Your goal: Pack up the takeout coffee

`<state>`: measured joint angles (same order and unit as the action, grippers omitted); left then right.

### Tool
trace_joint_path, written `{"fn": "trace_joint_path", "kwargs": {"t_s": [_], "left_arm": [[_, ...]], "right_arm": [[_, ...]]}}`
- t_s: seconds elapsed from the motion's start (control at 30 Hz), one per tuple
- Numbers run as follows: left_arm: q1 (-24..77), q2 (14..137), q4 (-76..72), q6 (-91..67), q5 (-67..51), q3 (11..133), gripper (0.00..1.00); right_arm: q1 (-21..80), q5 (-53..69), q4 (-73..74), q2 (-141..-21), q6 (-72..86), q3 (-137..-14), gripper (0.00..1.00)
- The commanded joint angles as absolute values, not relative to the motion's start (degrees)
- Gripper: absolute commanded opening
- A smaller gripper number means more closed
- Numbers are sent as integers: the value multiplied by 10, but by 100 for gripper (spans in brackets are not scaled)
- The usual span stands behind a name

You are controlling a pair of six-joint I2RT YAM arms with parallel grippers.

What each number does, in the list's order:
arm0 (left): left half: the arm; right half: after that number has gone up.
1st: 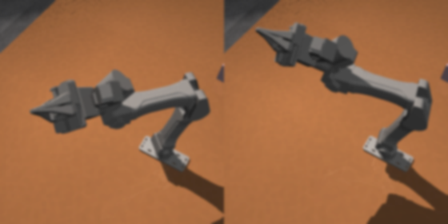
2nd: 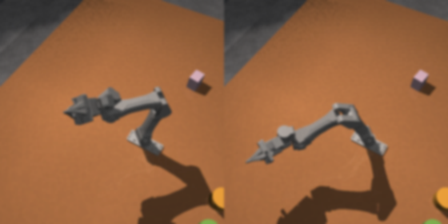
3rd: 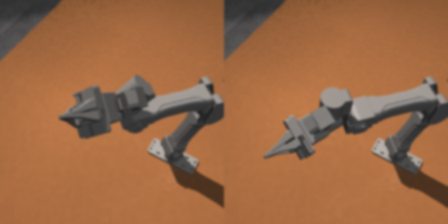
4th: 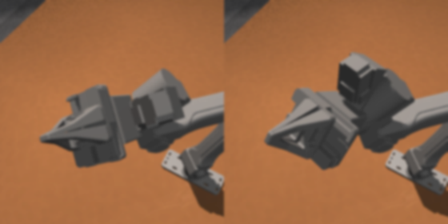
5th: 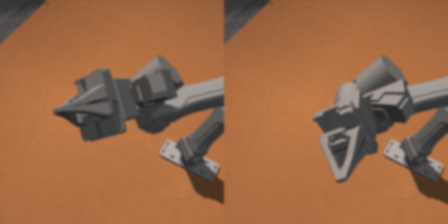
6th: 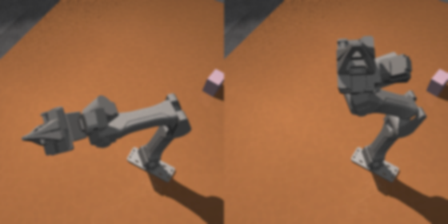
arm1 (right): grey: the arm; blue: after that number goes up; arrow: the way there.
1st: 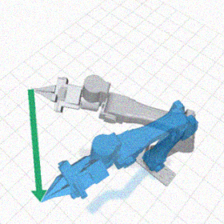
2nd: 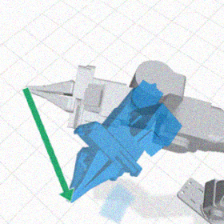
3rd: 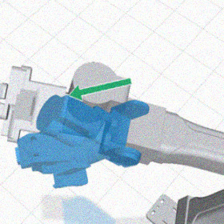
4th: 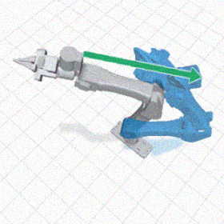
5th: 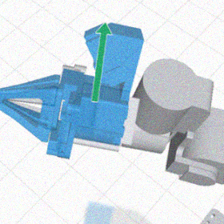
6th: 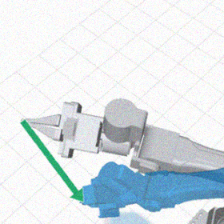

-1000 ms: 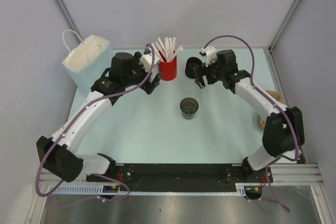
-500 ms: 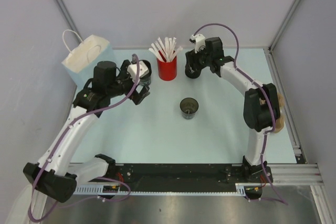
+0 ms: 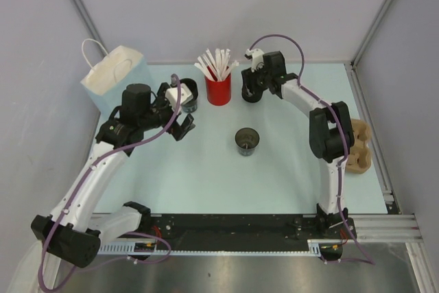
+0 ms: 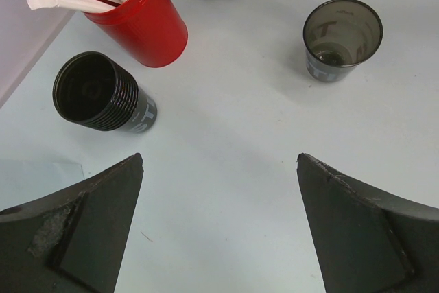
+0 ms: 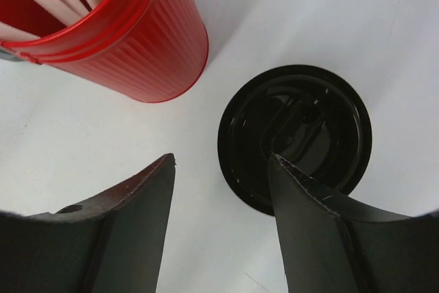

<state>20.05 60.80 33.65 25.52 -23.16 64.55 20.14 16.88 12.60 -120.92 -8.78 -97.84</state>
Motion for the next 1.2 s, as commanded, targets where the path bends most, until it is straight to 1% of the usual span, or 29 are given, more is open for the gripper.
{"fn": "trace_joint_path", "kwargs": {"t_s": [0.0,0.53,0.57,0.7,0.73,0.8,0.87,0.97,1.0,1.17], "left_arm": [[195,604,320,249,-253,649,99],[193,616,311,246,-258,643,99],[193,615,311,246,-258,642,99],[193,615,308,246,-258,639,100],[193,617,306,246,-258,638,99],[193,619,306,246,-258,637,99],[193,620,305,245,-258,637,99],[193,622,305,245,-260,637,100],[193,623,305,244,-261,637,99],[193,626,304,244,-261,637,100]], "right_arm": [[203,156,122,-1228,-91,-1024,60],[203,151,145,-1266,-97,-1068,51],[203,151,145,-1270,-96,-1070,49],[203,153,150,-1274,-96,-1074,45],[203,154,151,-1274,-96,-1074,40],[204,158,152,-1274,-97,-1073,37],[205,158,151,-1274,-97,-1073,31],[204,158,152,-1273,-96,-1073,28],[205,159,153,-1271,-97,-1074,25],[205,165,153,-1259,-96,-1074,24]]}}
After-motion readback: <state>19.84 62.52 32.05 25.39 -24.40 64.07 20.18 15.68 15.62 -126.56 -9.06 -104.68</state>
